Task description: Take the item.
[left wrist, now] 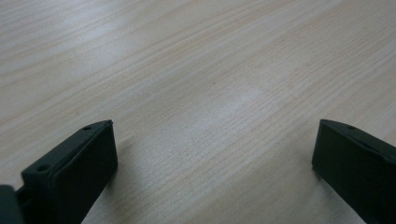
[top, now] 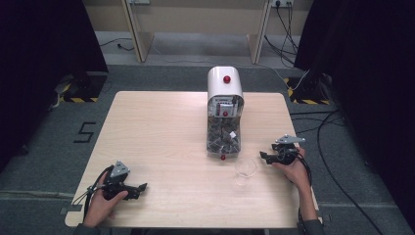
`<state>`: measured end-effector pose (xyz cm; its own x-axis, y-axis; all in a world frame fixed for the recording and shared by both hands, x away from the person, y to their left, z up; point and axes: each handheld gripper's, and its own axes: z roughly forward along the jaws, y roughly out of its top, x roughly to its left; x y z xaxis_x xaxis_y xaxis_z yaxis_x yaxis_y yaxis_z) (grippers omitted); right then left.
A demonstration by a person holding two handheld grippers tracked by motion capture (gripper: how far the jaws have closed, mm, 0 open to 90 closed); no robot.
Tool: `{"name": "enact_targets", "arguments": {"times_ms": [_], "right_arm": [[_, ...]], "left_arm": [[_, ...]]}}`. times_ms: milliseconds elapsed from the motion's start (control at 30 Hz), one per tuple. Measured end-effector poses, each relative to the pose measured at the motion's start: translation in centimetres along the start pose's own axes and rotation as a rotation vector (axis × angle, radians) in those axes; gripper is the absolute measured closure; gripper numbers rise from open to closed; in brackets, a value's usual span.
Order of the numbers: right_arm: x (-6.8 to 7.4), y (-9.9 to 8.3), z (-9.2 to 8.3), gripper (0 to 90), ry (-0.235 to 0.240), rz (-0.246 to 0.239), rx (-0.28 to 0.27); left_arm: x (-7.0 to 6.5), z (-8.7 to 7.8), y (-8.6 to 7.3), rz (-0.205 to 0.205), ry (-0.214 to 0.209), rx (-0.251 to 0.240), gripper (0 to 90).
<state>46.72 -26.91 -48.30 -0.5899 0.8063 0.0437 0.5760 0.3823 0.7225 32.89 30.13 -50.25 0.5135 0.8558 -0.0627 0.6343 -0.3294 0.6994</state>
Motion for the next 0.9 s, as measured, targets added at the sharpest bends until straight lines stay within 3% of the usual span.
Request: {"name": "enact_targets", "arguments": {"times_ms": [333, 533, 667, 900], "right_arm": [[0.3, 2.9, -2.4, 38.6, 0.007, -0.040, -0.096], [1.5, 4.9, -3.7, 39.9, 0.037, -0.076, -0.146], [2.4, 5.7, -3.9, 40.7, 0.053, -0.107, -0.163], [4.3, 7.1, -3.1, 43.4, 0.122, -0.165, -0.173]], "left_arm": [[0.0, 0.0, 0.0, 0.000, 0.000, 0.000, 0.0], [0.0, 0.0, 0.0, 0.000, 0.000, 0.000, 0.0], [0.0, 0.0, 0.0, 0.000, 0.000, 0.000, 0.0], [0.0, 0.0, 0.0, 0.000, 0.000, 0.000, 0.0]]}}
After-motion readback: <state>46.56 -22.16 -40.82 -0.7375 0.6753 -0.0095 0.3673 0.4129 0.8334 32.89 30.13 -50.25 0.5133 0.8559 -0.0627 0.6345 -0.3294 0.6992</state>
